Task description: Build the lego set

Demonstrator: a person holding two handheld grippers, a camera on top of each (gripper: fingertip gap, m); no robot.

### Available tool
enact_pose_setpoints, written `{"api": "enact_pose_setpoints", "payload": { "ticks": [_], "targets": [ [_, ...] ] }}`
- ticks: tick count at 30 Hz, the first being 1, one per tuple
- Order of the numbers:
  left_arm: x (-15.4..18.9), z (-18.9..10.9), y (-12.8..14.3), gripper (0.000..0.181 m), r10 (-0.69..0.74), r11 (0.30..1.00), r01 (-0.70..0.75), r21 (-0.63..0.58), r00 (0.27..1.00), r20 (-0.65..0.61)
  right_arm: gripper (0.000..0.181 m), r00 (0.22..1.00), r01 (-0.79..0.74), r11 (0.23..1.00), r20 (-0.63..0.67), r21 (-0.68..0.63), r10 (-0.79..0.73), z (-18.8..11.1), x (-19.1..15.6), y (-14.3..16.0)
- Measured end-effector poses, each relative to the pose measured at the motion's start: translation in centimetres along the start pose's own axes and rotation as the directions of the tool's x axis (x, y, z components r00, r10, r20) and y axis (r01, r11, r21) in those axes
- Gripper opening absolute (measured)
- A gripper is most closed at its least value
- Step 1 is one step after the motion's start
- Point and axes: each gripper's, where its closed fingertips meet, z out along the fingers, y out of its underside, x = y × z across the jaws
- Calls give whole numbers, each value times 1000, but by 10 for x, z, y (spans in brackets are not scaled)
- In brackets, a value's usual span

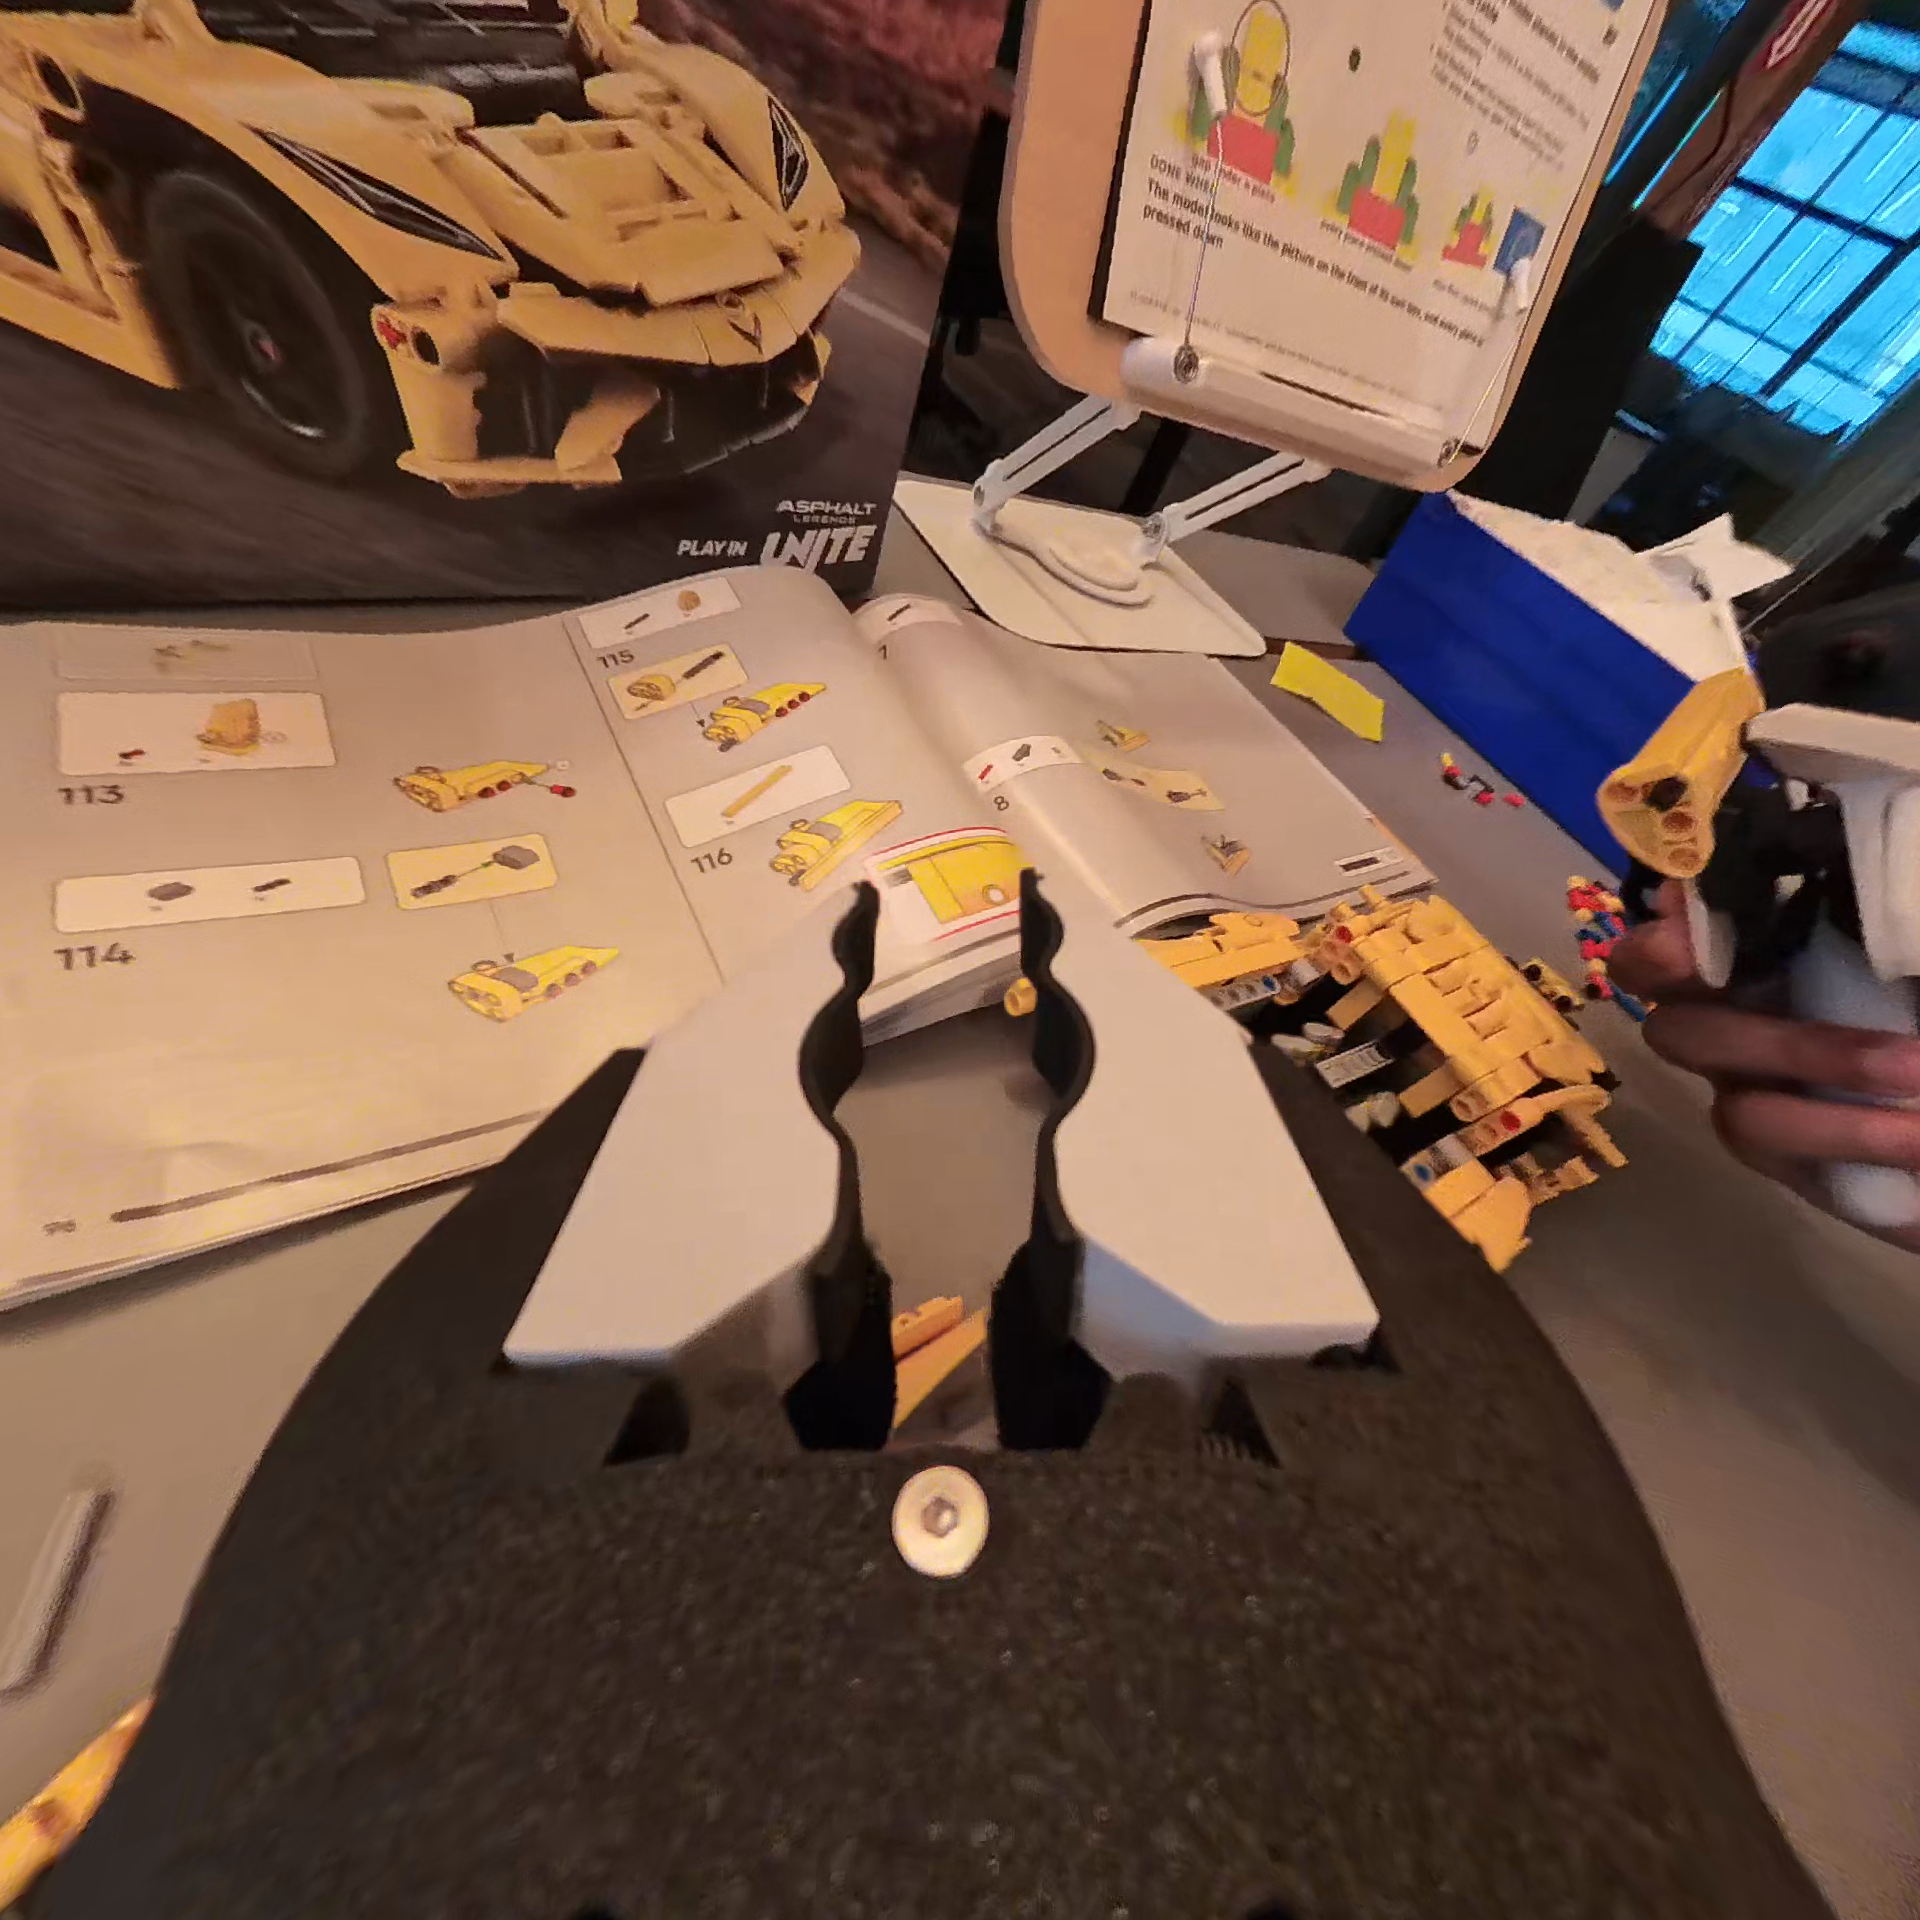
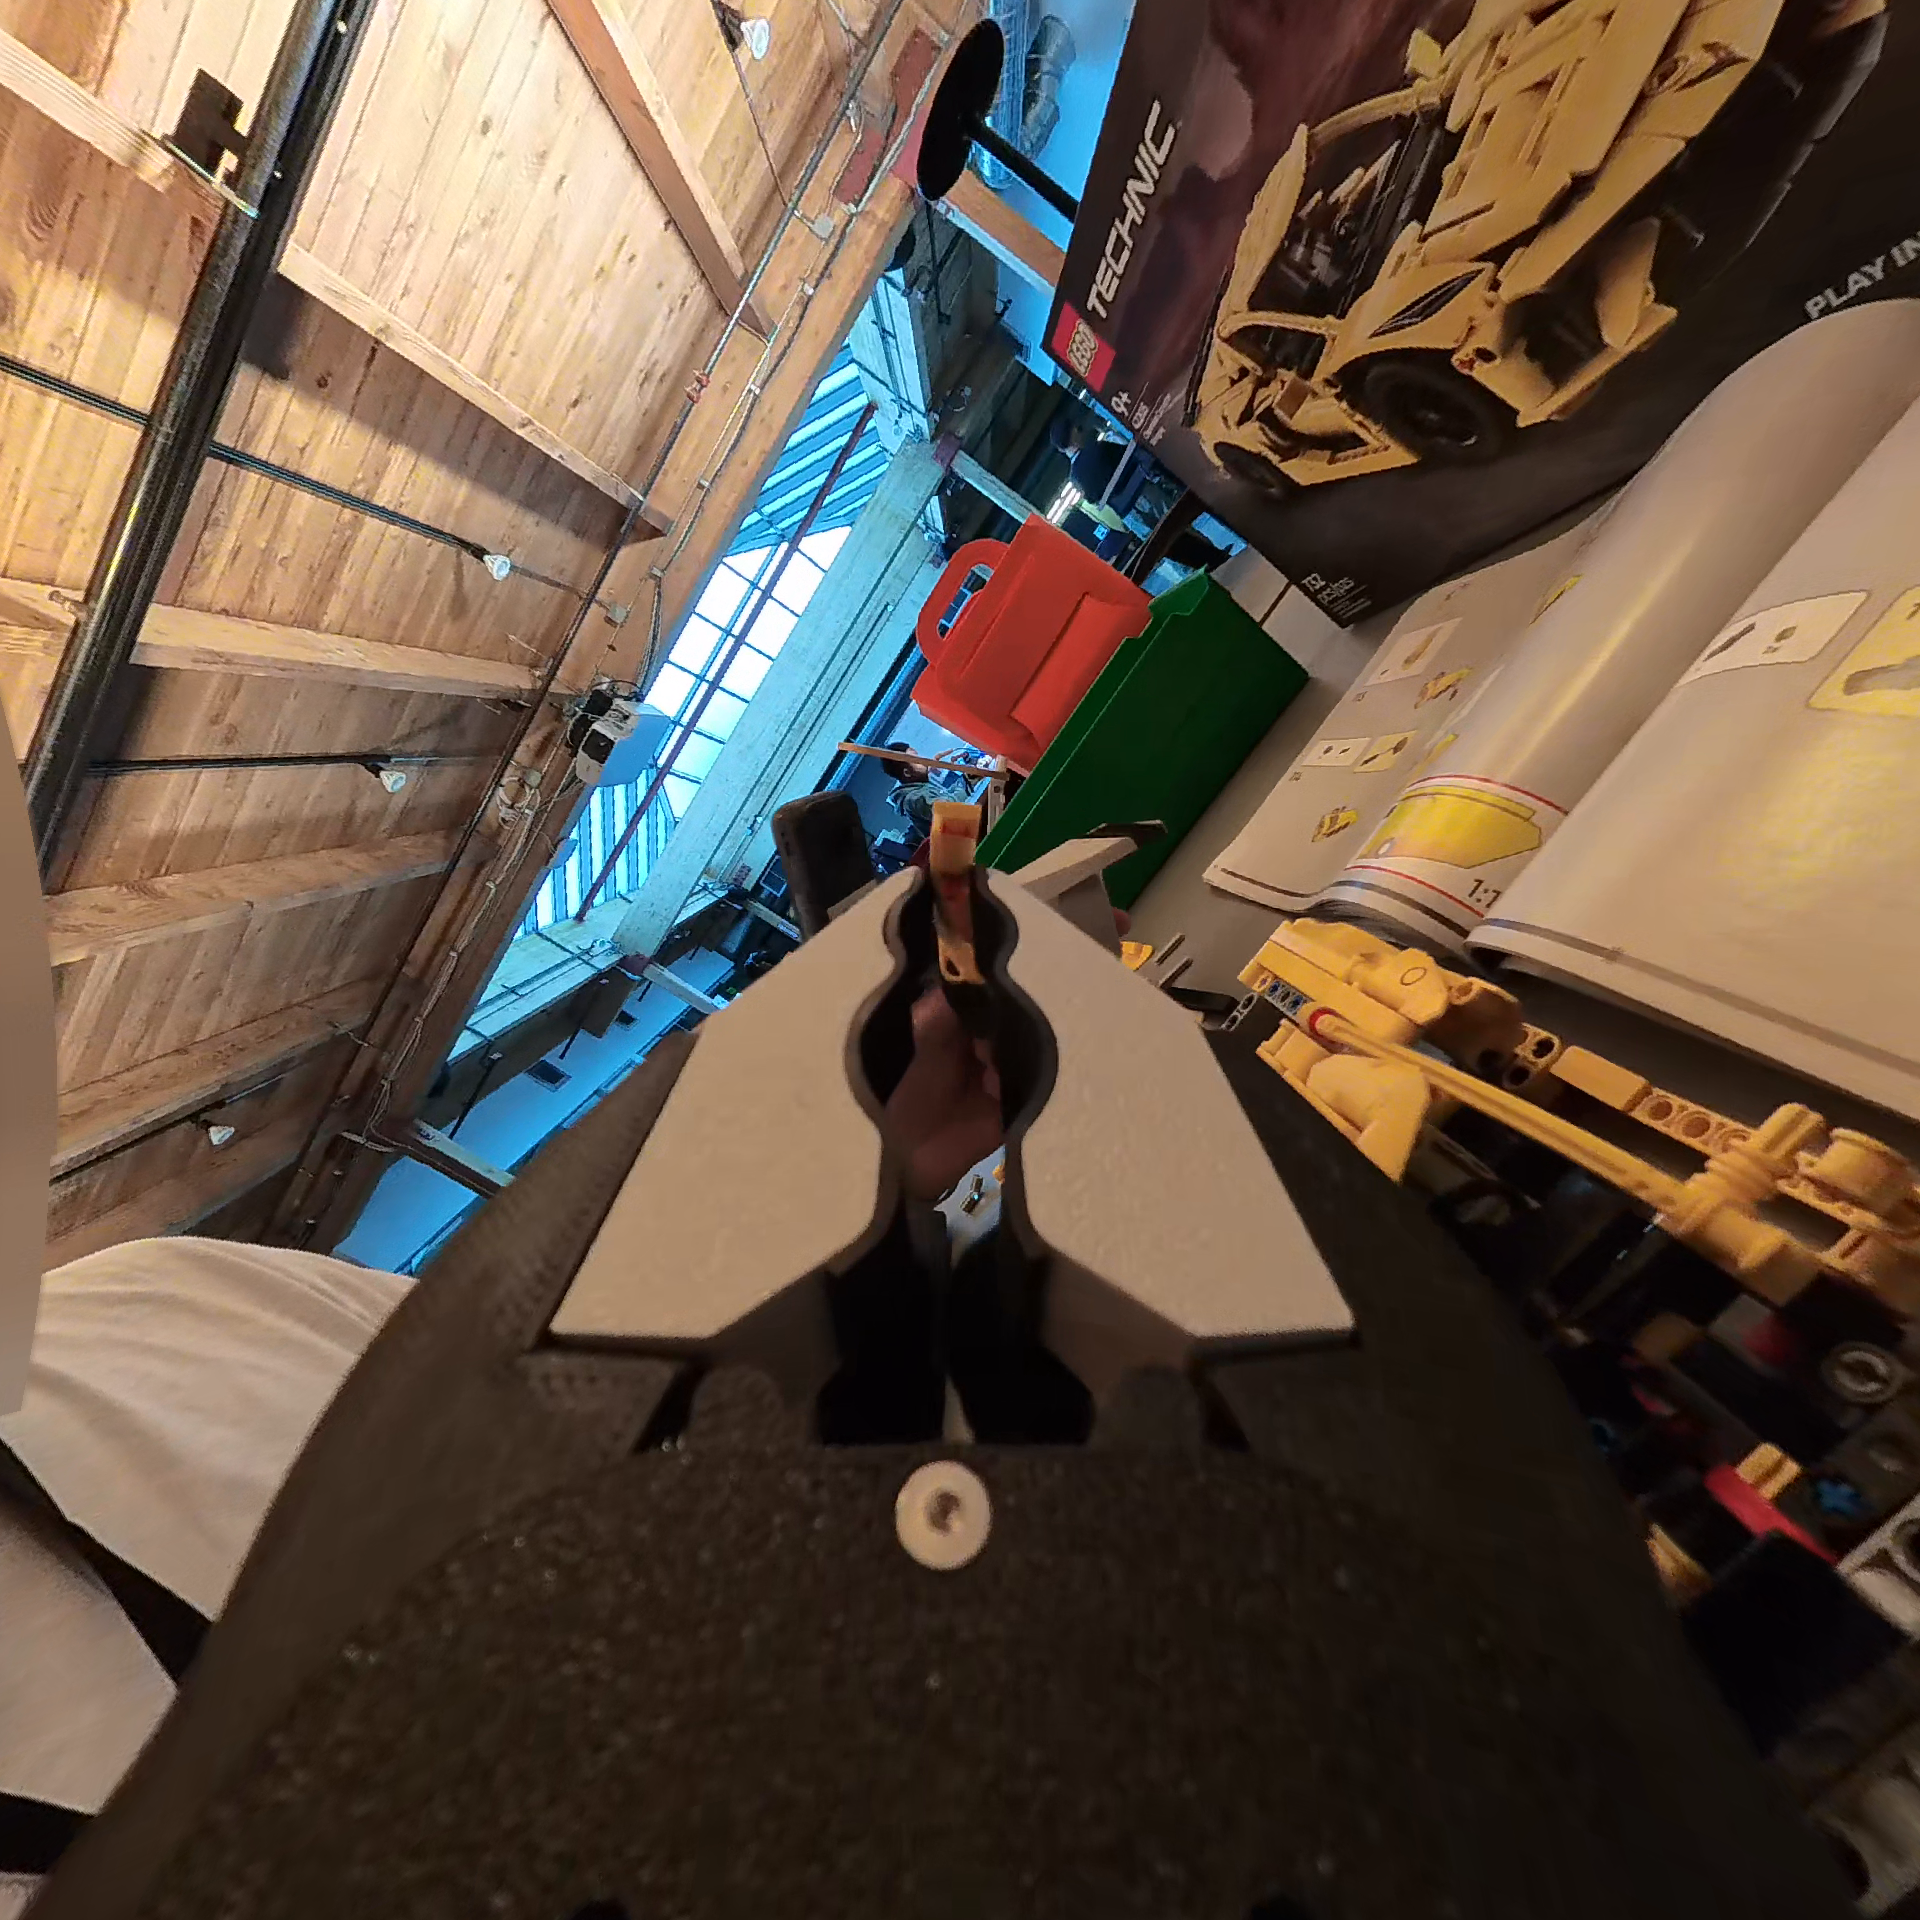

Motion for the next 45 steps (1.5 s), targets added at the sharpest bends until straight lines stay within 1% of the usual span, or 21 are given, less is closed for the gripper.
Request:
{"api": "enact_pose_setpoints", "payload": {
  "ticks": [2, 5, 12, 17, 22, 24, 25, 29, 31, 33, 34, 36, 38, 40, 45],
  "targets": [
    [0, -1, -1, 27, 28, 1000, -28, 0, 1000, 12, 5, 1000, -1, 1000, 3, -4, 1, 0, -1, 0],
    [0, -2, -3, 25, 22, 1000, -22, 8, 1000, 9, 4, 1000, 2, 1000, -7, 4, -2, 0, 1, 0],
    [0, -3, -5, 24, -108, 994, 109, 18, 992, -60, 4, 1000, 4, 1000, -17, 3, -4, 0, 3, 0],
    [-2, -4, -6, 23, -98, 995, 100, 23, 994, -52, 4, 999, 21, 1000, -26, -5, -21, 0, 3, 1],
    [4, -3, -5, 23, -99, 995, 100, 12, 992, -81, 5, 1000, 17, 1000, -24, -1, -17, 0, 2, 0],
    [15, -3, -6, 24, -88, 996, 91, 17, 987, -135, 5, 999, 23, 1000, -25, -2, -23, 1, 2, 1],
    [25, -3, -5, 23, -82, 996, 86, 10, 980, -184, 5, 999, 23, 1000, -24, -4, -23, 1, 2, 1],
    [61, -6, -4, 24, -97, 994, 105, 3, 929, -356, 5, 1000, 15, 1000, -10, -10, -15, 2, 0, 3],
    [82, -10, -1, 24, -114, 993, 115, -27, 878, -464, 5, 1000, 11, 1000, -5, -15, -11, 3, -1, 4],
    [105, -17, 4, 24, -164, 986, 138, -89, 798, -580, 5, 1000, 12, 1000, 0, -22, -12, 4, -3, 5],
    [114, -20, 6, 24, -184, 983, 148, -110, 766, -616, 5, 1000, 15, 1000, 1, -26, -15, 4, -3, 6],
    [122, -22, 7, 24, -193, 981, 158, -112, 739, -645, 5, 1000, 19, 999, 1, -30, -19, 5, -3, 7],
    [125, -21, 10, 24, -190, 982, 147, -119, 735, -651, 5, 1000, 19, 999, 3, -34, -19, 5, -4, 8],
    [125, -19, 16, 24, -175, 984, 115, -135, 747, -641, 5, 1000, 21, 999, 0, -30, -21, 4, -4, 6],
    [120, -17, 17, 24, -116, 992, 63, -109, 789, -603, 5, 999, 33, 999, -15, -1, -33, -2, -3, -2]
  ]
}}
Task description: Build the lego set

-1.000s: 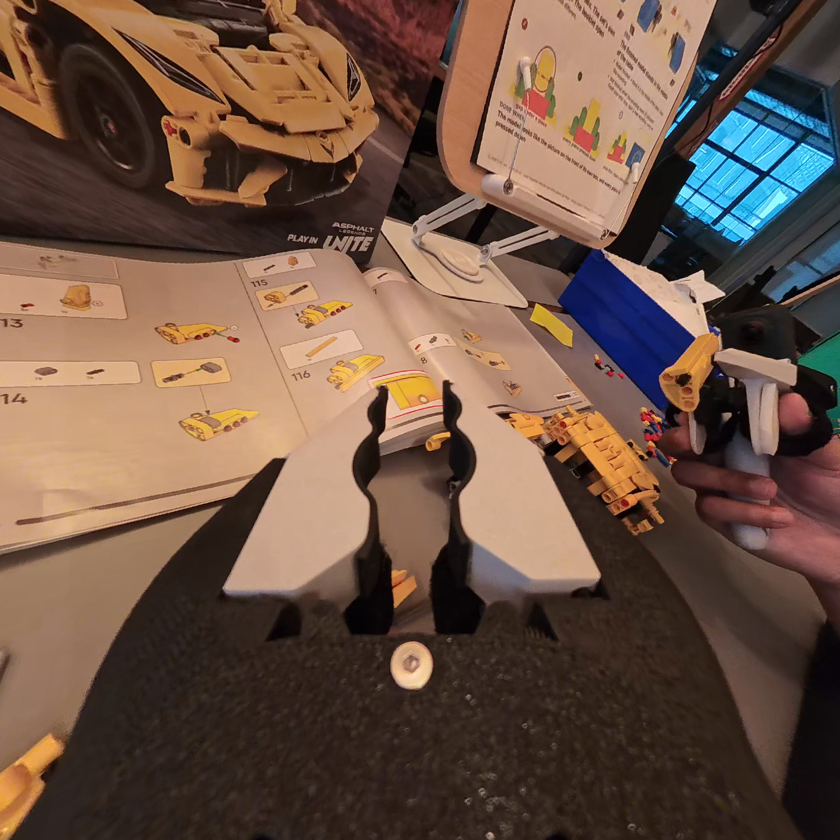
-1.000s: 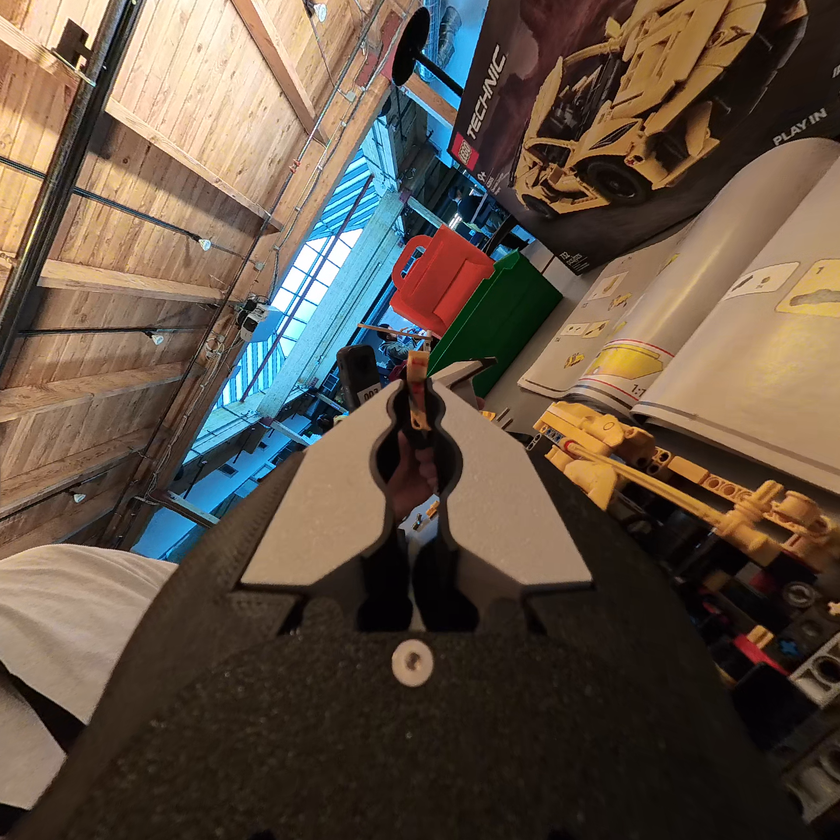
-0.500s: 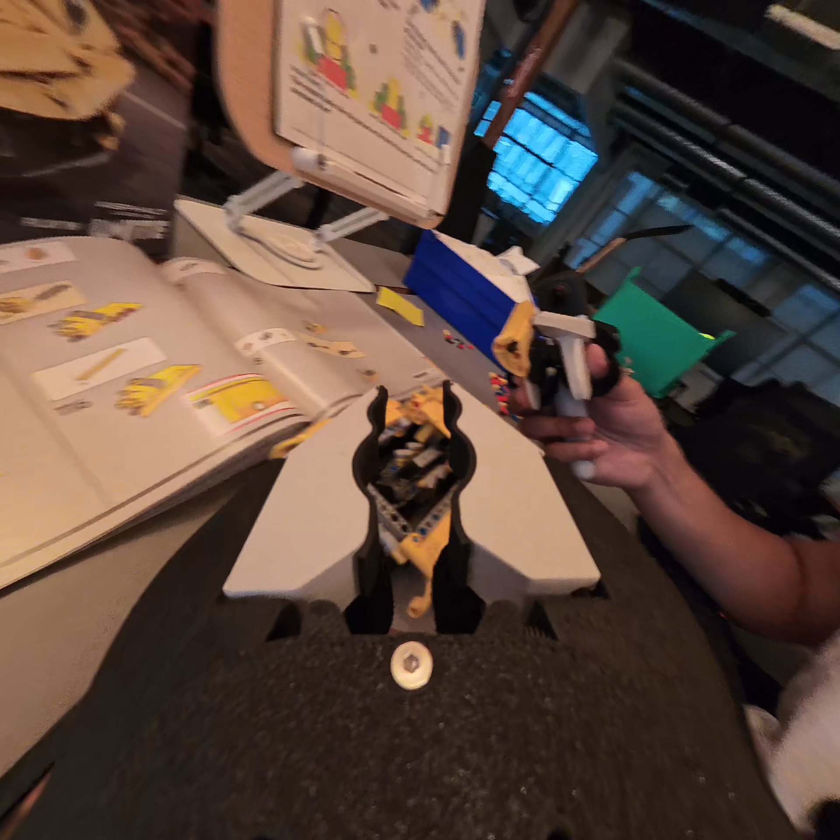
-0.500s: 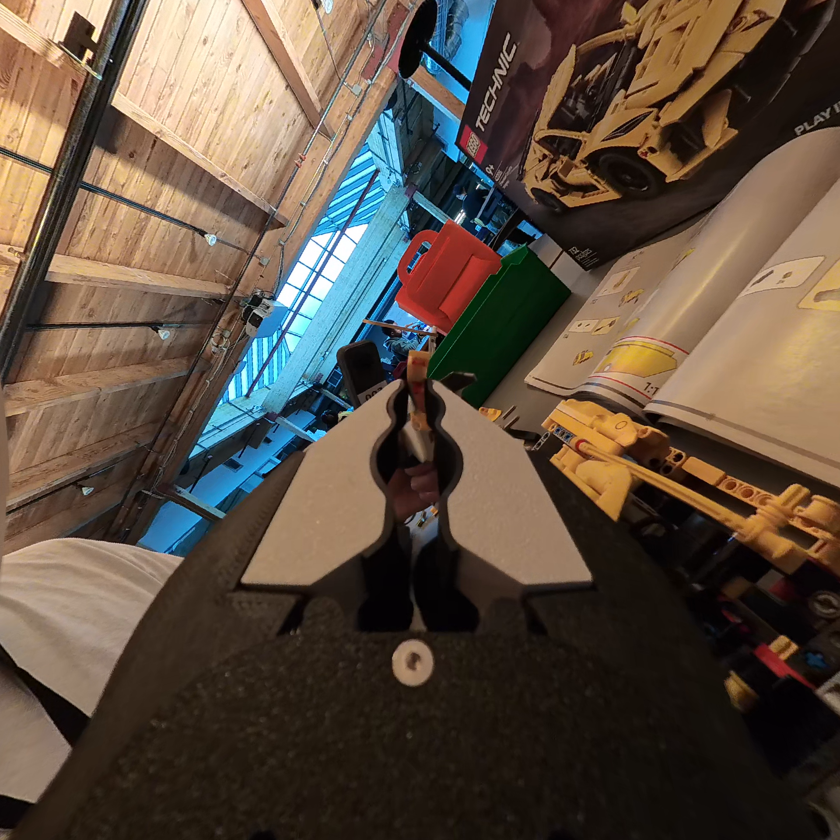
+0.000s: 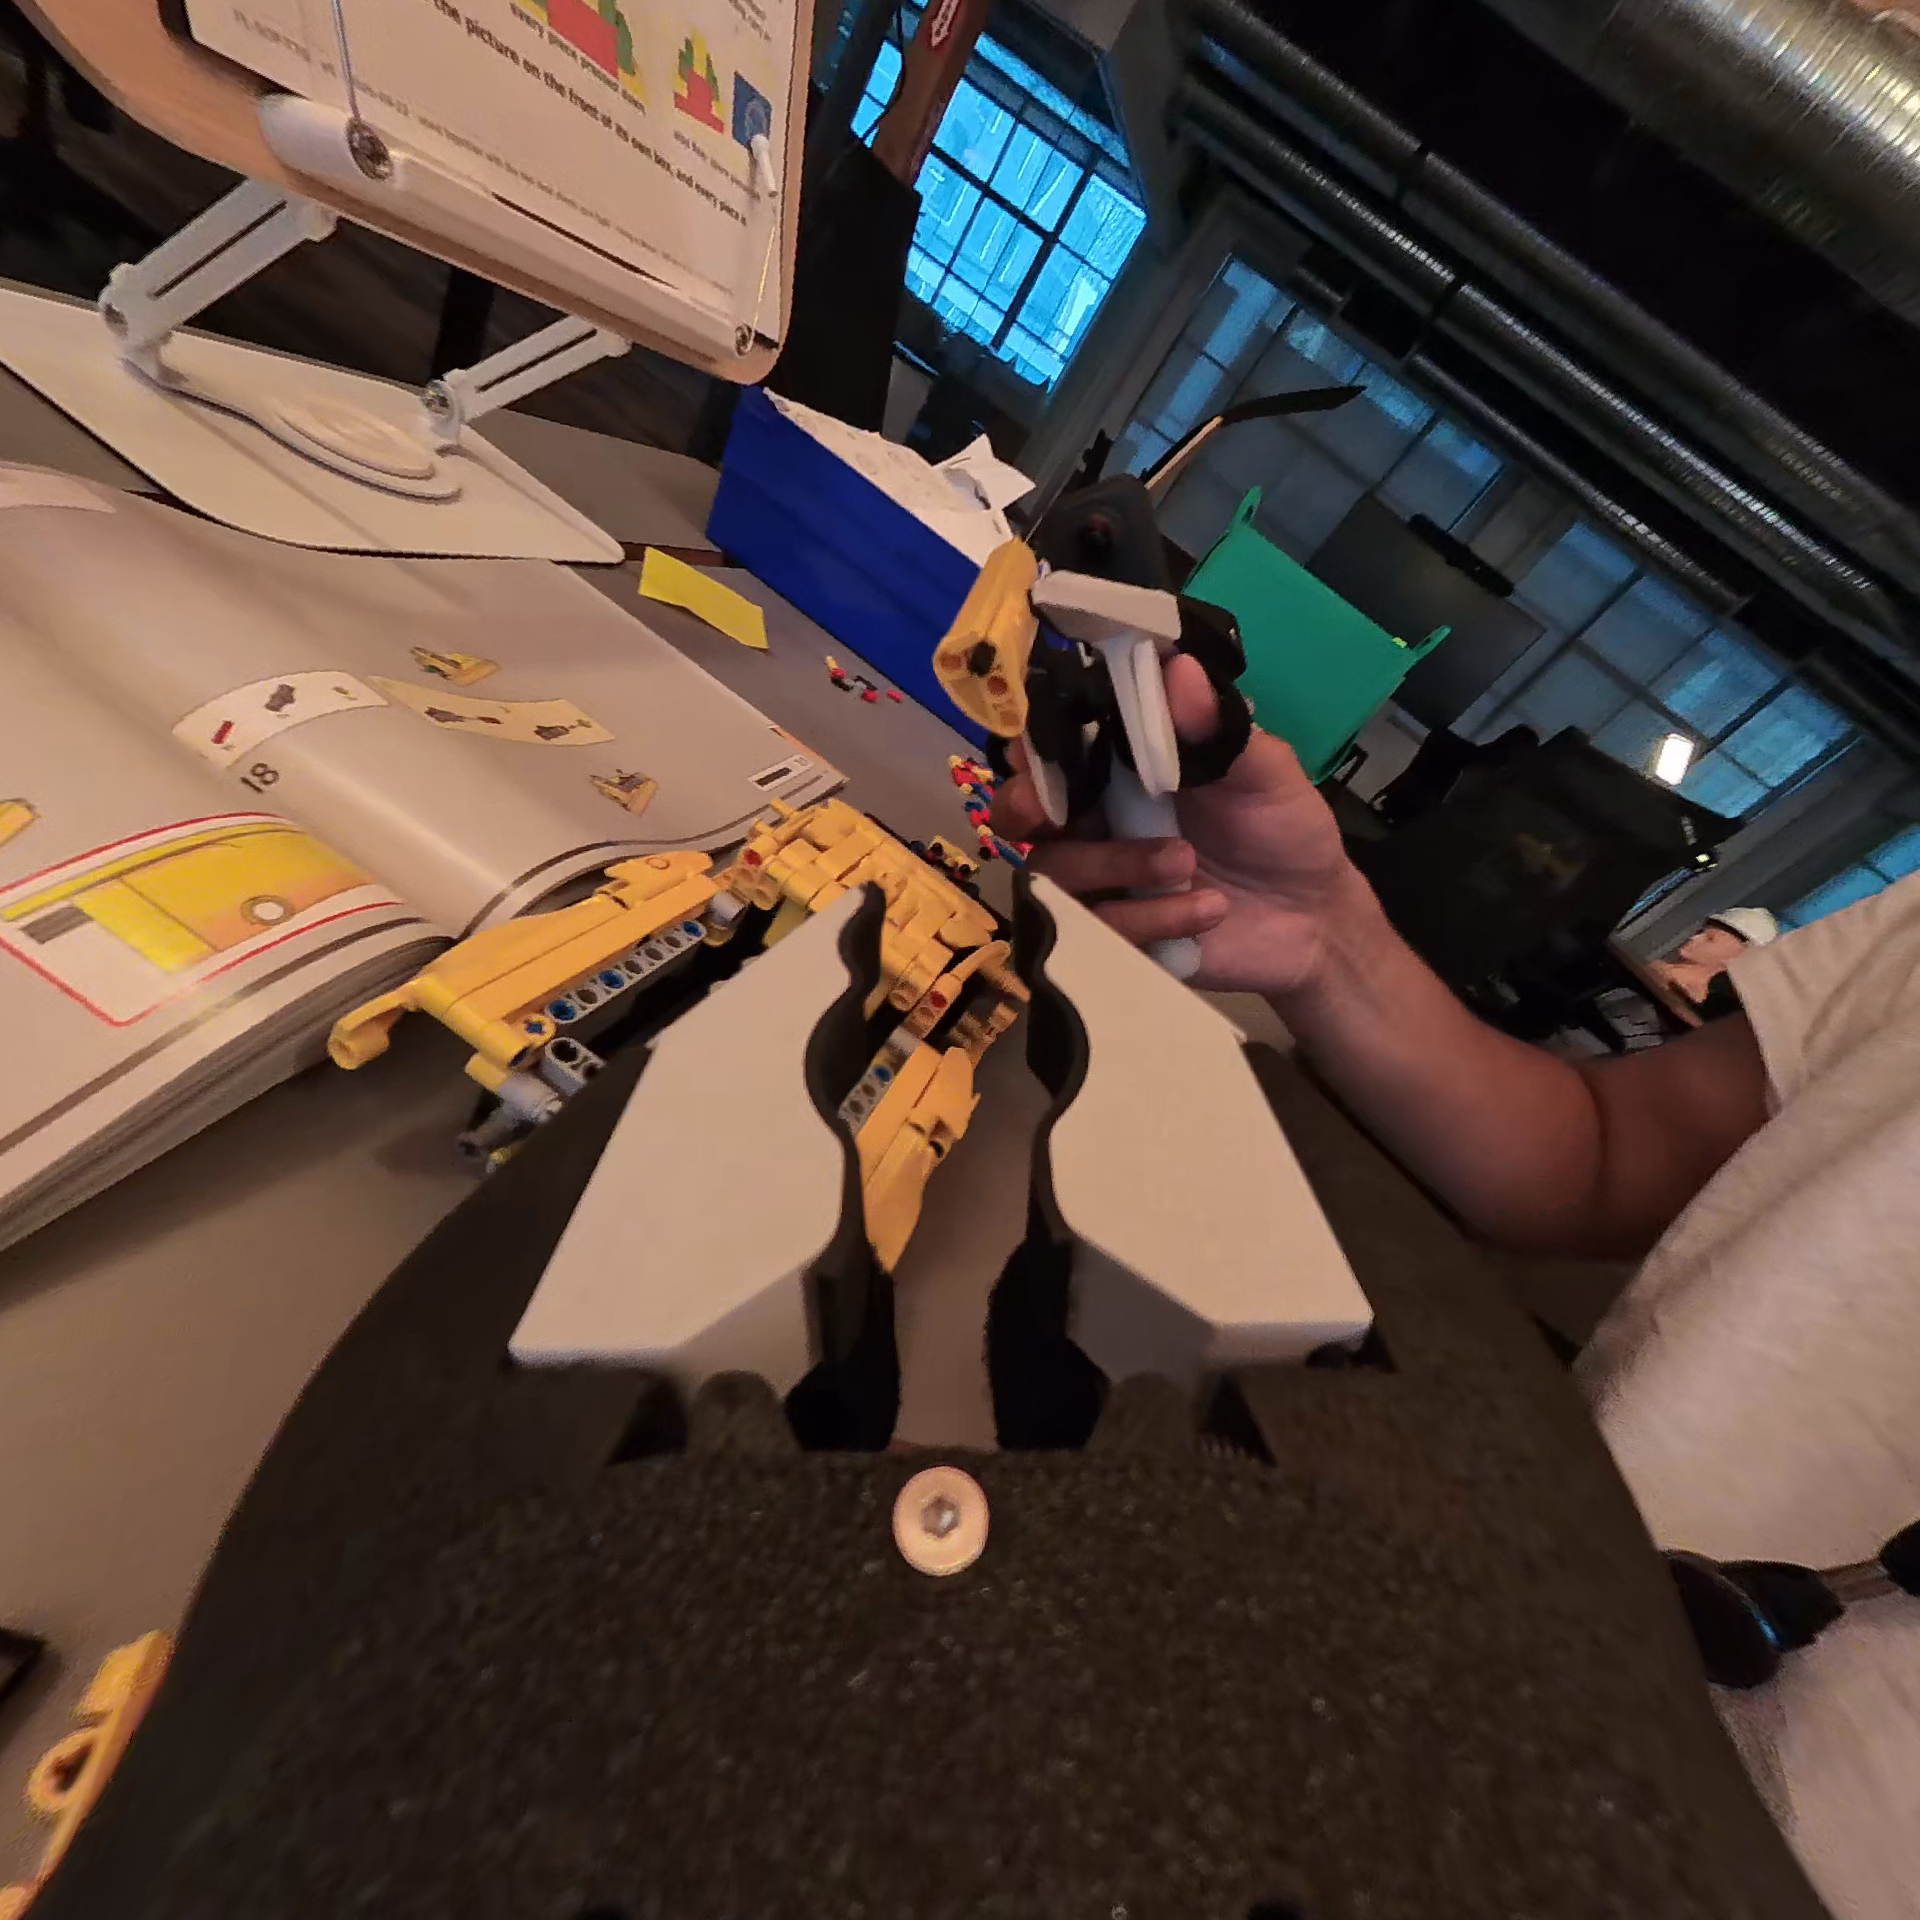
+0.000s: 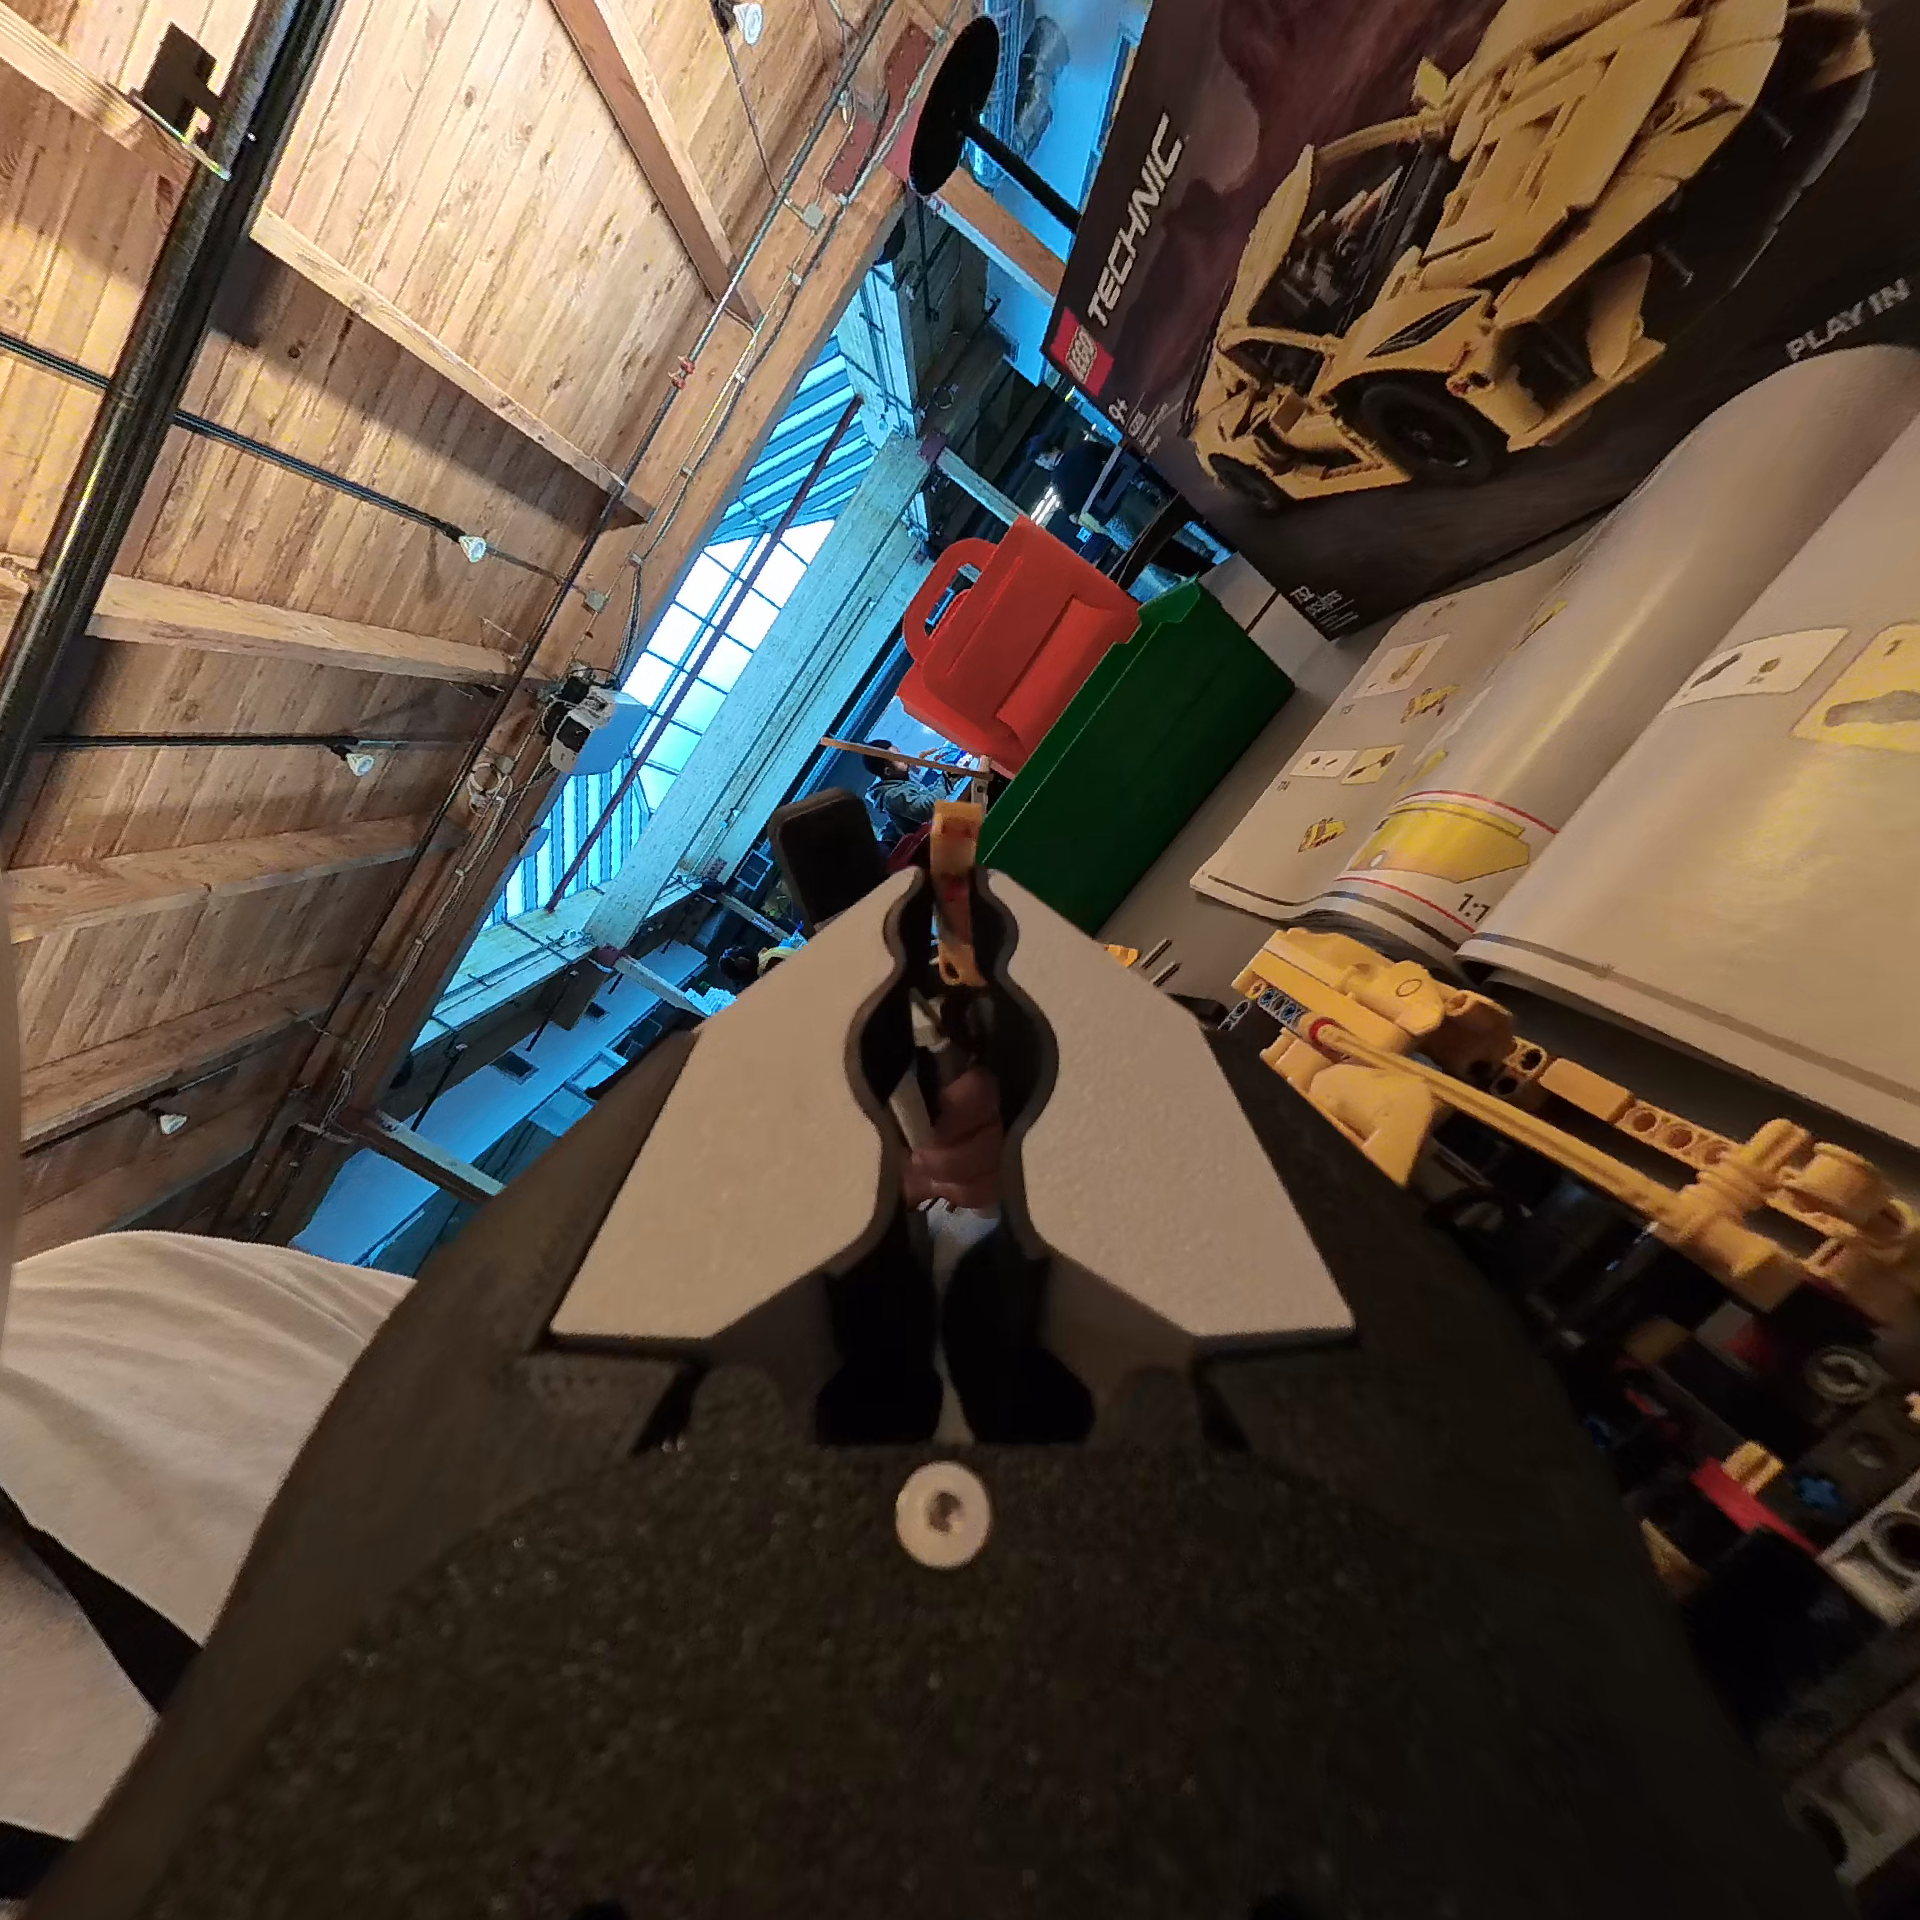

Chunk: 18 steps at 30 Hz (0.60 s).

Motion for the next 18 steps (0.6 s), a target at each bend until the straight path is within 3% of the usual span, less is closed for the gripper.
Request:
{"api": "enact_pose_setpoints", "payload": {
  "ticks": [18],
  "targets": [
    [-7, -1, 4, 24, 97, 995, -94, -39, 992, 78, 5, 997, 34, 994, -68, 104, -27, -21, 5, -26]
  ]
}}
